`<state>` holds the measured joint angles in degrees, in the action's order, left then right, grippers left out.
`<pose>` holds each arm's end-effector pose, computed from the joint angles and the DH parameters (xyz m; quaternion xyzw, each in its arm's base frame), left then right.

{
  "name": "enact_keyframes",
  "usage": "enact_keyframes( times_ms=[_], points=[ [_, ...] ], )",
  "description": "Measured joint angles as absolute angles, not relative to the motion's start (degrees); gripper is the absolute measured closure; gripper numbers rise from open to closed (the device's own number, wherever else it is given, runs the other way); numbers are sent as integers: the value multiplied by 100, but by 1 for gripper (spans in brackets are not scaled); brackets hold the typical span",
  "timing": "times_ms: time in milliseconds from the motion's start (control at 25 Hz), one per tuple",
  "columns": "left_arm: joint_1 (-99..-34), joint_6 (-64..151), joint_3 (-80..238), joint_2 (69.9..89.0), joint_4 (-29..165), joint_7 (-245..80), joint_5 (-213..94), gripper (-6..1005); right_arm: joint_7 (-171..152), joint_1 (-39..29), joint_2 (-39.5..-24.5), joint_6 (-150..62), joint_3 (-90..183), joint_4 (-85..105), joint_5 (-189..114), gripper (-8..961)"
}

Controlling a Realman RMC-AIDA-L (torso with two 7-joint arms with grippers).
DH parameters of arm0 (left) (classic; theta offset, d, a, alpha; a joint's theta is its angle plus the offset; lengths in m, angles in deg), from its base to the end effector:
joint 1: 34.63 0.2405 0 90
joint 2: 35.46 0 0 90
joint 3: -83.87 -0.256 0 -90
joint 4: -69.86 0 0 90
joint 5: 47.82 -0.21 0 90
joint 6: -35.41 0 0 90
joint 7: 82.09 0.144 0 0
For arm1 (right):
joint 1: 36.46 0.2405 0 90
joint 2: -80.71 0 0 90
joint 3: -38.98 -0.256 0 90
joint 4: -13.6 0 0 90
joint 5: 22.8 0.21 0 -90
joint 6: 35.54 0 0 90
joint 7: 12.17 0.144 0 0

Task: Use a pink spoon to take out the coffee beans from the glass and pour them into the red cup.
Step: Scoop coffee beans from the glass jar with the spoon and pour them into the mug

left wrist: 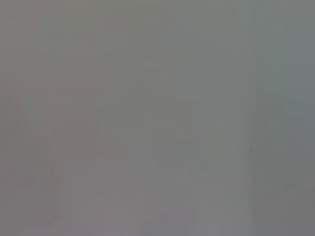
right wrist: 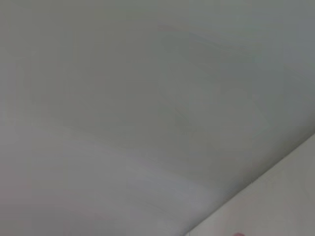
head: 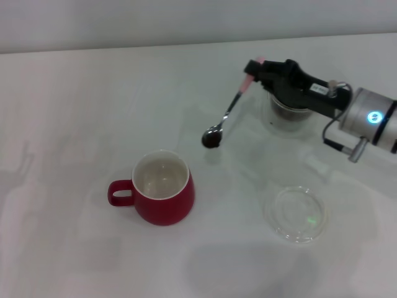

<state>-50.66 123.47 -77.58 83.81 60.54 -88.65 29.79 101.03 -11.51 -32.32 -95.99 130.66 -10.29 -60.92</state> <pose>-0.3376 0.2573 -0.0009 -0.6478 -0.1852 -0.3594 0.6456 0.2801 0.3526 -0.0212 -0.6261 0.6326 0.4392 0.1222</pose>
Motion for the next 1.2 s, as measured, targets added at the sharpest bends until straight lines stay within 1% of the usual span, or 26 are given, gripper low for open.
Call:
enact_keyframes(
  times_ms=[280, 480, 600, 920, 1200],
  points=[
    [-5061, 12341, -7758, 8389, 6055, -8868, 3060, 148, 10223, -1007, -3353, -9618, 13256, -1234, -6327, 728],
    [-5063, 12338, -7758, 8390, 6043, -8869, 3063, 148, 10292, -894, -3393, -9614, 13517, -1240, -6345, 726],
    [-5069, 12337, -7758, 8395, 6029, -8874, 3104, 148, 10167, -773, -3442, -9560, 13612, -1239, -6389, 724],
    [-5062, 12329, -7758, 8403, 5997, -8881, 3190, 149, 9437, -690, -3468, -9588, 13628, -1250, -6400, 720],
    [-5043, 12329, -7758, 8408, 5992, -8886, 3190, 150, 8759, -794, -3493, -9893, 13558, -1291, -6348, 717]
  ],
)
